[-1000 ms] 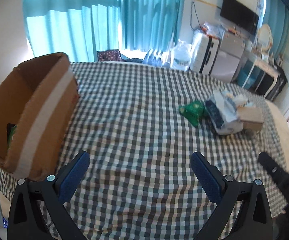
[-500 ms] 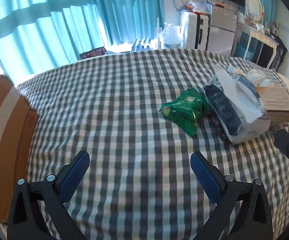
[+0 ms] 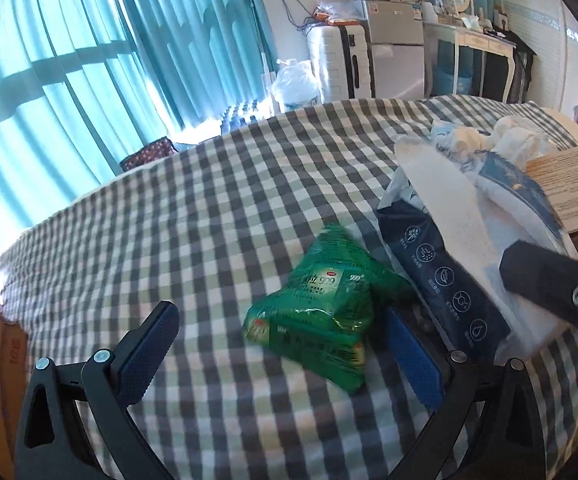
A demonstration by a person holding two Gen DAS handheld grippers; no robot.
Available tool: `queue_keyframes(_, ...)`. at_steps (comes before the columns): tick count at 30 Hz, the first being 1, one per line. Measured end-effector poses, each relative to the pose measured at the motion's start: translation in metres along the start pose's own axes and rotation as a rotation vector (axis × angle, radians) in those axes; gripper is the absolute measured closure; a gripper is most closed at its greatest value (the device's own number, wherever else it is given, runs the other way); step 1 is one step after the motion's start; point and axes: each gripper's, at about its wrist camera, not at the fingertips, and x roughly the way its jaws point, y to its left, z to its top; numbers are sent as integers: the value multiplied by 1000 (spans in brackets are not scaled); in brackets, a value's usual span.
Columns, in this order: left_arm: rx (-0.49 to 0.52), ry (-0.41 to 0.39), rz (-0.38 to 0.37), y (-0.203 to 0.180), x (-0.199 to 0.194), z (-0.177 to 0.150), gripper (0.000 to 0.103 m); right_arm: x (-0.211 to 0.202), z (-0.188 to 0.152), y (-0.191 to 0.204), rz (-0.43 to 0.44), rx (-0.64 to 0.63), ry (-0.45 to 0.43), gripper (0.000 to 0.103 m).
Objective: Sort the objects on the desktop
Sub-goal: 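Grasp the green snack packet with the left gripper while the right gripper grasps the floral tissue pack, then lower the green packet and tissue pack into the cardboard box, open both grippers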
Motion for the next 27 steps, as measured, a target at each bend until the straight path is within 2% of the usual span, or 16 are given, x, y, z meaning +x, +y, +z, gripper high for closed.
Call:
queue_keyframes(2,-5,21,-15,-1,10,2,0,9,1,-2,4,-3,24,21)
queue_keyframes(3,-14,22,-27,0,13,3,0,13,1,-3,6,-4,32,26)
queue_keyframes(4,-28,24,-41,1,13,4,2,15,1,-5,13,-1,37,41)
queue_keyframes(5,-46,33,-68,4,14,5,10,16,0,-7,19,3,43,48)
queue_keyframes(6,-58,41,-101,5,14,6,25,16,0,-10,30,9,42,56)
queue_keyframes(7,-54,41,-123,5,12,7,34,13,1,-12,46,13,34,57)
queue_keyframes(8,-30,38,-129,2,9,7,53,9,1,-14,51,14,23,59)
queue_keyframes(10,36,37,-116,-6,4,7,57,2,1,-14,46,8,5,61)
queue_keyframes(12,60,44,-132,-9,-1,5,60,-6,0,-12,36,-1,-21,62)
queue_keyframes(16,8,73,-149,2,-16,-4,61,-26,-5,-13,36,7,-46,62)
queue_keyframes(21,-109,98,-163,29,-47,-17,61,-47,-17,-8,17,-3,-56,62)
queue_keyframes(27,-100,78,-117,53,-99,-39,61,-72,-34,8,19,-23,-44,62)
